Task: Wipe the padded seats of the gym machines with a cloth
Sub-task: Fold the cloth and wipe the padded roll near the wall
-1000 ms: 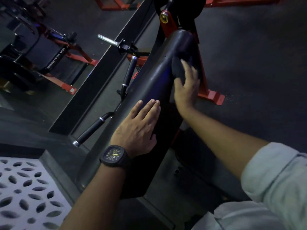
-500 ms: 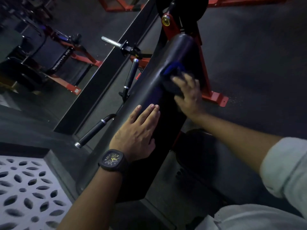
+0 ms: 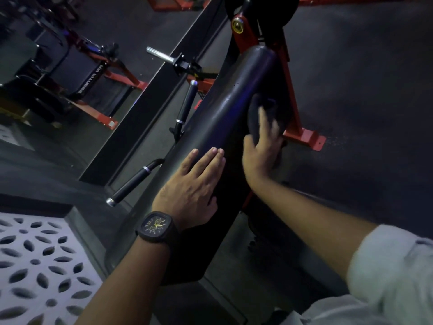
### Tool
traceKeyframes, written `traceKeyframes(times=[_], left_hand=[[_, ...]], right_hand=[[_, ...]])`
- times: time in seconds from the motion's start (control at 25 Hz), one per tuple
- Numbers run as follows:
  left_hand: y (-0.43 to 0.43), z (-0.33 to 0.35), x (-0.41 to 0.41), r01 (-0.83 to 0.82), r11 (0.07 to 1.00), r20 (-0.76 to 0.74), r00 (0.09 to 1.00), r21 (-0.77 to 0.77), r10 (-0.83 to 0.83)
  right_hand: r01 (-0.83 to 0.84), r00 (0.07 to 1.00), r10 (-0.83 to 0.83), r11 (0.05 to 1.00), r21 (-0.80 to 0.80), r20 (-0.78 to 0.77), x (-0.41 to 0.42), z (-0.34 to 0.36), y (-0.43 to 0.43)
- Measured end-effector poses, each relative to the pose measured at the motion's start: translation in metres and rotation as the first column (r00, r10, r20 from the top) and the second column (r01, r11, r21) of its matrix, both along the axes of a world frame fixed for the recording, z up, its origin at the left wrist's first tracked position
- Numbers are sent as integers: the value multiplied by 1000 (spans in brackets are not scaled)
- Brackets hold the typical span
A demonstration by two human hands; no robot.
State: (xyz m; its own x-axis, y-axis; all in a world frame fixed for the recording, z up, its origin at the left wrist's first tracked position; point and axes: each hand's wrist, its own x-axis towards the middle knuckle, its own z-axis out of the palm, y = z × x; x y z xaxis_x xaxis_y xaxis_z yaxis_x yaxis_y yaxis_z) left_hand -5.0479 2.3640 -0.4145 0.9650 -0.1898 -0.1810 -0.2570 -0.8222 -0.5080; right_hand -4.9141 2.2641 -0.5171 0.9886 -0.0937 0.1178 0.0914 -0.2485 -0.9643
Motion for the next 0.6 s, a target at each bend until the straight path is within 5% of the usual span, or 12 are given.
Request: traceKeyframes(times=[0.12, 0.2, 0.28, 0.44, 0.6], left_hand=[[2, -2, 2, 3, 1000, 5, 1000, 0, -3], [2, -1, 2, 2, 1000, -1, 1000, 13, -2], [1, -1, 1, -5, 1000, -7, 1000, 20, 5], [1, -2, 2, 2, 1000, -1, 1000, 29, -2], [1, -1, 1, 0, 999, -8, 1000, 45, 1]], right_hand=[[-216, 892, 268, 960, -176, 365, 16, -26, -23], [-89, 994, 86, 995, 41, 73, 39, -24, -16], [80, 954, -27, 983, 166, -300, 14, -6, -1], [-136, 990, 133, 989, 65, 39, -8, -28, -13], [124, 891, -47, 982, 142, -452, 15, -28, -1]])
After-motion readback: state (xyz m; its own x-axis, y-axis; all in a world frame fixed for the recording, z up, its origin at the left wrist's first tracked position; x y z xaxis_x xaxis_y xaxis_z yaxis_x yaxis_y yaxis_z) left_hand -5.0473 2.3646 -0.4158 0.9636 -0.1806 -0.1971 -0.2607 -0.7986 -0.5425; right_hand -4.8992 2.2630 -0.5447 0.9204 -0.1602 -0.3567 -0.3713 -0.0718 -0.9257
